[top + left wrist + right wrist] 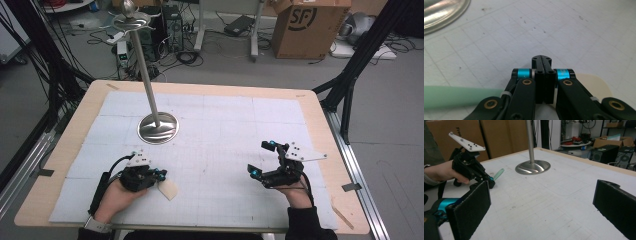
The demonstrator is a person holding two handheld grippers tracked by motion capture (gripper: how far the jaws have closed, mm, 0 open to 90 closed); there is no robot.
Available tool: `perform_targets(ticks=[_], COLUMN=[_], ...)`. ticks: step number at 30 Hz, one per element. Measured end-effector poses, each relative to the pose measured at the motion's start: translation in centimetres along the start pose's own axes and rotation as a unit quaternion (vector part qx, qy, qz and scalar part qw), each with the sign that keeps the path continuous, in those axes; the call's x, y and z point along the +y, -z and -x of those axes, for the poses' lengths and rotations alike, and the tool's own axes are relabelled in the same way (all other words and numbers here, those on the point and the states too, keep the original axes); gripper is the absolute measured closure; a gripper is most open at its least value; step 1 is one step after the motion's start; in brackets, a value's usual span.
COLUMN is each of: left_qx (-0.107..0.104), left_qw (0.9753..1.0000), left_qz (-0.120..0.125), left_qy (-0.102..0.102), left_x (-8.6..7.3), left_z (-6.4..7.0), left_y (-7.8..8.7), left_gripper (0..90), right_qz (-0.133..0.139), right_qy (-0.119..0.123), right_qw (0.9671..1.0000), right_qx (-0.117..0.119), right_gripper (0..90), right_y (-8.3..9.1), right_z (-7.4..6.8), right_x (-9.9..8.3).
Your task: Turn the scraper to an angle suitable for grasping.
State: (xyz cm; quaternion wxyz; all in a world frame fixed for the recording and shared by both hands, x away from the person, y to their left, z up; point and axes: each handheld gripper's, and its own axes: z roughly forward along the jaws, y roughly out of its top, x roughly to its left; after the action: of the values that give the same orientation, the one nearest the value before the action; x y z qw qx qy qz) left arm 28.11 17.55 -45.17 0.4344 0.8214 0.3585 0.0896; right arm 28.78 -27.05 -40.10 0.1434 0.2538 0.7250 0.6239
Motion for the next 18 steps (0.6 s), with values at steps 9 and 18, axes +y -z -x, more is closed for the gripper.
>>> perform_targets(ticks=[9,18], left_qx=[-0.023,-0.031], left_qw=[0.9997,0.9994], left_qz=[-0.008,-0.015], left_qy=[0.006,0.001], left_x=[-1.3,-2.5], left_z=[0.4,0.7], left_y=[1.6,3.2], left_gripper=[89.8,89.9], right_qz=[-0.001,-0.004], right_qy=[0.001,-0.003], right_qw=[1.0000,1.0000], right_qx=[0.000,0.005], right_gripper=[0.6,0.6], right_y=[0.0,-0.2], right_z=[0.0,0.0], right_x=[0.0,-0.1])
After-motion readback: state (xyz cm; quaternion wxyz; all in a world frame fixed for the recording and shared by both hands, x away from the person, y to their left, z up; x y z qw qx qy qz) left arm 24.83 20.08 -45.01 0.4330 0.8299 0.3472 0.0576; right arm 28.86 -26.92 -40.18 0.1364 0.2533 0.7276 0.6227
